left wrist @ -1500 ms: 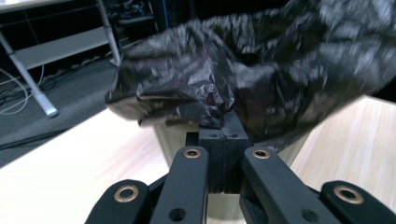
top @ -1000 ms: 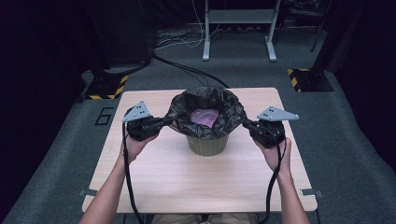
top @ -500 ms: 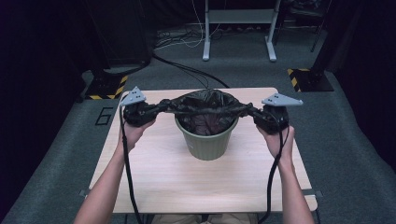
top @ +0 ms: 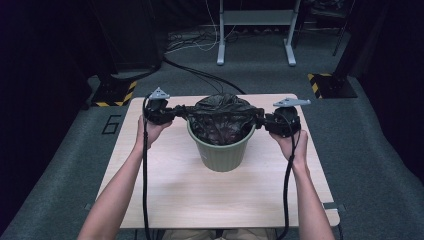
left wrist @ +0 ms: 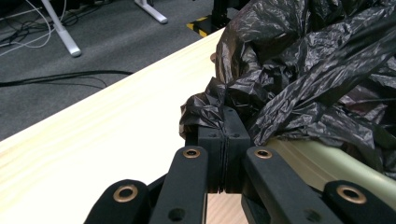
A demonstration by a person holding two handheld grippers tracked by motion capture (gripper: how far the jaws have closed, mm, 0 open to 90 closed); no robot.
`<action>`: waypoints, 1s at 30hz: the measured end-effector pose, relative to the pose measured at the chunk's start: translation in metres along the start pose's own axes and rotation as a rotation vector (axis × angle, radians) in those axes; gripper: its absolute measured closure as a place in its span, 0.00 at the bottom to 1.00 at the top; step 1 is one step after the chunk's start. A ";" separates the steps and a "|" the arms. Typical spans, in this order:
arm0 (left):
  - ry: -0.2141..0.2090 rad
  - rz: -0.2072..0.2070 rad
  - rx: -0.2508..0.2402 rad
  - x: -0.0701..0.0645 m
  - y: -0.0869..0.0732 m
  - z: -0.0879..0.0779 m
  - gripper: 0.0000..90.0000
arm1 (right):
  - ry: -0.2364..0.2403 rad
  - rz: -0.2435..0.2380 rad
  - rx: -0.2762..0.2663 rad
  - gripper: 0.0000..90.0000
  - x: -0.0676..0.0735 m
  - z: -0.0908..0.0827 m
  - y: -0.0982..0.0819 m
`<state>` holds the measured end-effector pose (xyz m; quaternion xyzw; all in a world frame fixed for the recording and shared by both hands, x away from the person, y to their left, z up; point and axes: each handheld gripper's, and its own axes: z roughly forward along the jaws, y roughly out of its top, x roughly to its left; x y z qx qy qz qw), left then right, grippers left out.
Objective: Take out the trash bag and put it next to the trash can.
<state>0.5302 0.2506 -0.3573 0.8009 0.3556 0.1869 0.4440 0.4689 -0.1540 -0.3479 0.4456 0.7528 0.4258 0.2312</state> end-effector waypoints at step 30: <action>-0.012 -0.006 -0.020 0.004 0.028 0.000 1.00 | 0.088 0.010 -0.011 1.00 -0.010 0.006 0.008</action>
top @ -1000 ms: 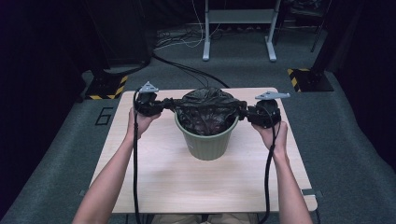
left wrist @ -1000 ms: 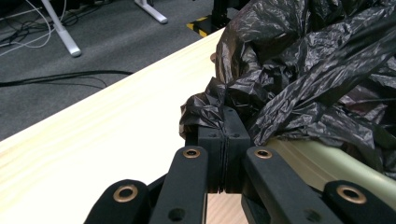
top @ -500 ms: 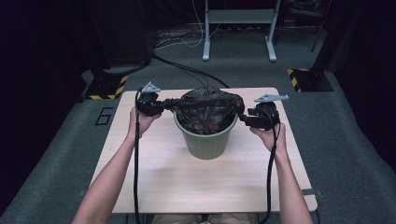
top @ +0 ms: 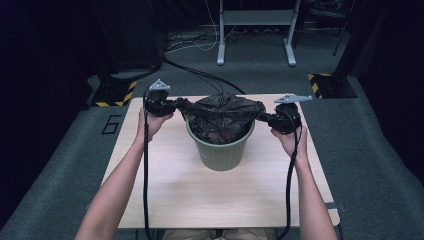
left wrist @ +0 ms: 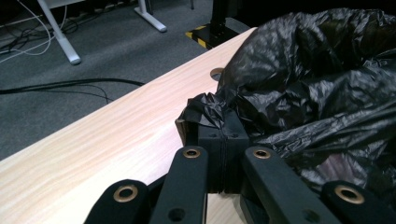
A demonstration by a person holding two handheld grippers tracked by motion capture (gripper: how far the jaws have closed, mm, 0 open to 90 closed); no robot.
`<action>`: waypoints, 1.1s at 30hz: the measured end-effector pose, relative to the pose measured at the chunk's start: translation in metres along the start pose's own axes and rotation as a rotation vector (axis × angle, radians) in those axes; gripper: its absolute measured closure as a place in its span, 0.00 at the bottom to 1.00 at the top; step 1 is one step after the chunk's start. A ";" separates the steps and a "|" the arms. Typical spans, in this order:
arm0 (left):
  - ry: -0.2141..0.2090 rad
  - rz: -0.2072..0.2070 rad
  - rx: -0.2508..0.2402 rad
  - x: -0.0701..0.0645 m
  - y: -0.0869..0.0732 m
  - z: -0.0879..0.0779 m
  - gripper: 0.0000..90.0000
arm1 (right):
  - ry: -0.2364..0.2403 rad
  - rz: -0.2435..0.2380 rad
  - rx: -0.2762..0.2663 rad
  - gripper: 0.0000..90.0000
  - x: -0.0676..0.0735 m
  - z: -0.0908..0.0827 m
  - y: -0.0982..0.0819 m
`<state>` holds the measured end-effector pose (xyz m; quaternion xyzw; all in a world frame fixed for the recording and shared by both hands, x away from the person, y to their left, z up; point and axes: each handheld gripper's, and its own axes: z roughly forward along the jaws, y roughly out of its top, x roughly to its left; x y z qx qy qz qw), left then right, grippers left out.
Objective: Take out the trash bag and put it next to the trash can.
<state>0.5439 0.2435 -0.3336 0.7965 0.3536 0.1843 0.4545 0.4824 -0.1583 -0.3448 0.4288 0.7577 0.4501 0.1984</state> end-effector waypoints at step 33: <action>-0.166 0.068 0.077 -0.048 0.038 0.031 0.70 | 0.068 -0.141 0.139 1.00 0.064 0.049 0.062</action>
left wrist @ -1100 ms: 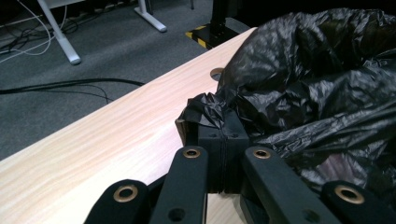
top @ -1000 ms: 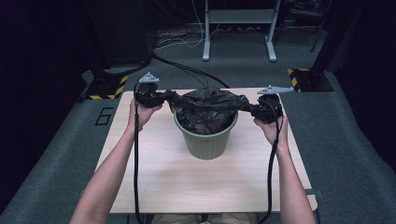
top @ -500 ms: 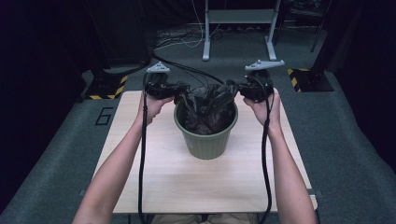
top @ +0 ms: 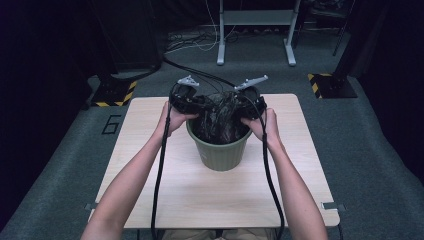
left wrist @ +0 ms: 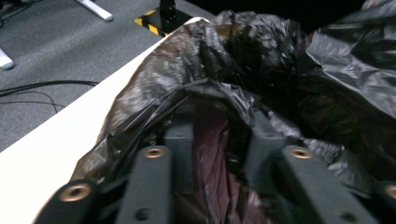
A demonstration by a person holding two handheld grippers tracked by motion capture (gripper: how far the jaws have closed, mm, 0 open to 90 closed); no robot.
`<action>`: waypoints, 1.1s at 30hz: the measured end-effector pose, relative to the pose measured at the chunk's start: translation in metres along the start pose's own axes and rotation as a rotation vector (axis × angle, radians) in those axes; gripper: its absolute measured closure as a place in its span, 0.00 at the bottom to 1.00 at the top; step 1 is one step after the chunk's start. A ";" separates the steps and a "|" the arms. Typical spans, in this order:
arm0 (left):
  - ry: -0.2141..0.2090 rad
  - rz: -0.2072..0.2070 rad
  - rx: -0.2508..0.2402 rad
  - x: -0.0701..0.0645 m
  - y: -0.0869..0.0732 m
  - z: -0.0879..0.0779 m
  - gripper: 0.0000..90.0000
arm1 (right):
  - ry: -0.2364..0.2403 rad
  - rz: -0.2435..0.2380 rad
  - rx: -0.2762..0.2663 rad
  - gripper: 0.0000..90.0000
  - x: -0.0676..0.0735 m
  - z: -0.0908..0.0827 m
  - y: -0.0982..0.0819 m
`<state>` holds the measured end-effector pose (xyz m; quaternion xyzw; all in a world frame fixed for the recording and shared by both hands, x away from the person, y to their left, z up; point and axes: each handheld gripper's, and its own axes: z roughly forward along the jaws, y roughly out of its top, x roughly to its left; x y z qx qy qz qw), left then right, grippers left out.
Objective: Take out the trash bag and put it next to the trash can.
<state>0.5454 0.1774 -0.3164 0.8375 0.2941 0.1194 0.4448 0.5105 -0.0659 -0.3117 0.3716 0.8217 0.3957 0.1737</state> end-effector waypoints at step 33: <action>-0.005 -0.187 0.028 0.040 -0.018 0.007 0.51 | 0.155 0.420 0.077 0.47 -0.103 0.029 -0.007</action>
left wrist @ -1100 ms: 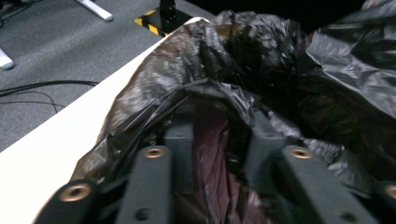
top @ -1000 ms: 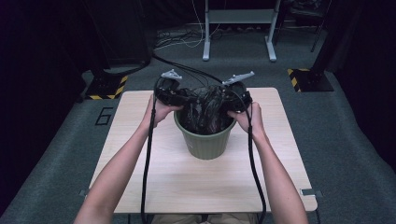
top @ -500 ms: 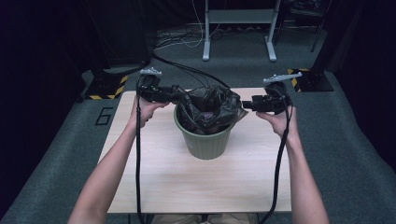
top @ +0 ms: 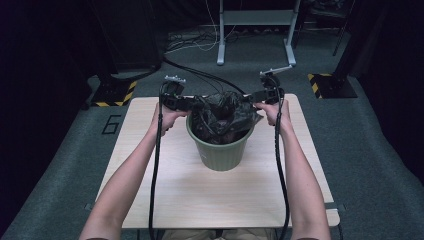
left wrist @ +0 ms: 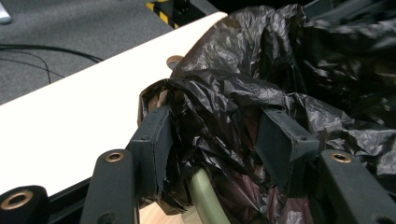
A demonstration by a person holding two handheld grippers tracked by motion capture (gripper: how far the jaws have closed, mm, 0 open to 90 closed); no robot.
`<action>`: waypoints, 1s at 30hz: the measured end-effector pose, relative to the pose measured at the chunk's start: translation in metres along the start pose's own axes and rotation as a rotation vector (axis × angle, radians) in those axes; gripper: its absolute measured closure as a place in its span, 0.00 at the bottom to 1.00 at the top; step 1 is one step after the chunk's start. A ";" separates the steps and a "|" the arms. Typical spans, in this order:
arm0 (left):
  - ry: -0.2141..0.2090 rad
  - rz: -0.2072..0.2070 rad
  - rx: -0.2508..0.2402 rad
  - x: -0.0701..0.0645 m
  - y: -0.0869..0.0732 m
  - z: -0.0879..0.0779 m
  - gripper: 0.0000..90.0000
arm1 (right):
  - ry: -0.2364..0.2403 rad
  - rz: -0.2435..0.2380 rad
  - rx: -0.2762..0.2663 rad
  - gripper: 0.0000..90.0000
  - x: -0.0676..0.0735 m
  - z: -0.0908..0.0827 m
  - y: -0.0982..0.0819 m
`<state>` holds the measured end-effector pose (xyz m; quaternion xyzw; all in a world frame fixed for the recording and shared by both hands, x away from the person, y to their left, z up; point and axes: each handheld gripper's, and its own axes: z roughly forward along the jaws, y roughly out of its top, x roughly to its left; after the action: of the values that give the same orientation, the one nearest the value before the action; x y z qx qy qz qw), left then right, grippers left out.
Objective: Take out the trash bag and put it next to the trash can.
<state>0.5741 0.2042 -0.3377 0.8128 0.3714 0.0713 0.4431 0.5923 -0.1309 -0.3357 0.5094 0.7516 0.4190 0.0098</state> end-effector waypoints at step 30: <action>-0.097 0.156 -0.268 -0.060 0.050 -0.029 0.94 | -0.063 -0.296 -0.230 1.00 0.104 -0.068 0.029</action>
<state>0.5456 0.1667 -0.2690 0.7752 0.2725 0.1149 0.5582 0.5343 -0.0891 -0.2297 0.4017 0.7647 0.4800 0.1533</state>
